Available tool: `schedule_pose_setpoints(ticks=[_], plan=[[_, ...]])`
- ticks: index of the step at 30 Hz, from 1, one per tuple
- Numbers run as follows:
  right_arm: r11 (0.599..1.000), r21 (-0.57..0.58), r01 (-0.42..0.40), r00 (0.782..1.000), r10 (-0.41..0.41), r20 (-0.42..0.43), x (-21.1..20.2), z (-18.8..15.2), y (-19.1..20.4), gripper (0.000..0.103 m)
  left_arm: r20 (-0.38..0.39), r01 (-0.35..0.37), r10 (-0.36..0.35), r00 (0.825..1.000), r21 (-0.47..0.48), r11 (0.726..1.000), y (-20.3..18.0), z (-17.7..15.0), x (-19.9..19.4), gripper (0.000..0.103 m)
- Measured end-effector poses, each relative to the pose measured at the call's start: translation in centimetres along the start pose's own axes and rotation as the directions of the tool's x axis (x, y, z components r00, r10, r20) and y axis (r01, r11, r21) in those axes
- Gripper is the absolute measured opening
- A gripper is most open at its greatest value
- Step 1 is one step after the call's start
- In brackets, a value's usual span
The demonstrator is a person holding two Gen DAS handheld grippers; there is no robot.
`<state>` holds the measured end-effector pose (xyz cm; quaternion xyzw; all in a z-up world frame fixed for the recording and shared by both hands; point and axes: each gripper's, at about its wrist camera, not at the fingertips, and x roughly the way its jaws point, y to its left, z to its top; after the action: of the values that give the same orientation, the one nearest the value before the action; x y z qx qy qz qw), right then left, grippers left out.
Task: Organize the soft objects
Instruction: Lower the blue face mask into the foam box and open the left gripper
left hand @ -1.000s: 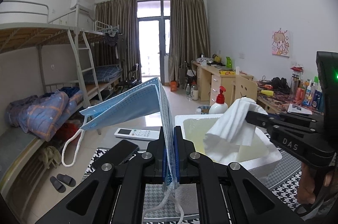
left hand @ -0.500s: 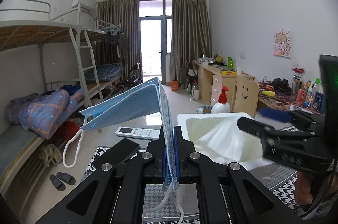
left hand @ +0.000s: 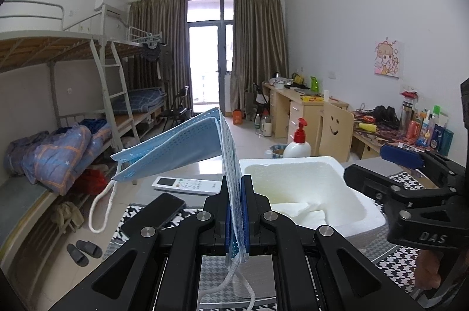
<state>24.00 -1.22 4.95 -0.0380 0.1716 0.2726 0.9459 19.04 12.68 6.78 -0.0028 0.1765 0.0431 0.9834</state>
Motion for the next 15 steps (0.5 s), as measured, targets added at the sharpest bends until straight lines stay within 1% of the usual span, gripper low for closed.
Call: schedule_pose_setpoints(ticks=[7,15], plan=[[0.998,0.006,0.061,0.998,-0.062,0.026,-2.3,-0.5,-1.6,0.089,0.008,0.051,-0.051,0.999,0.021,0.998,-1.7,0.6,0.4,0.006],[0.993,0.048,0.112,0.993,-0.114,0.04,-4.5,-1.3,-4.1,0.089,0.003,0.118,-0.119,0.993,0.046,0.992,-4.5,1.2,0.9,0.006]])
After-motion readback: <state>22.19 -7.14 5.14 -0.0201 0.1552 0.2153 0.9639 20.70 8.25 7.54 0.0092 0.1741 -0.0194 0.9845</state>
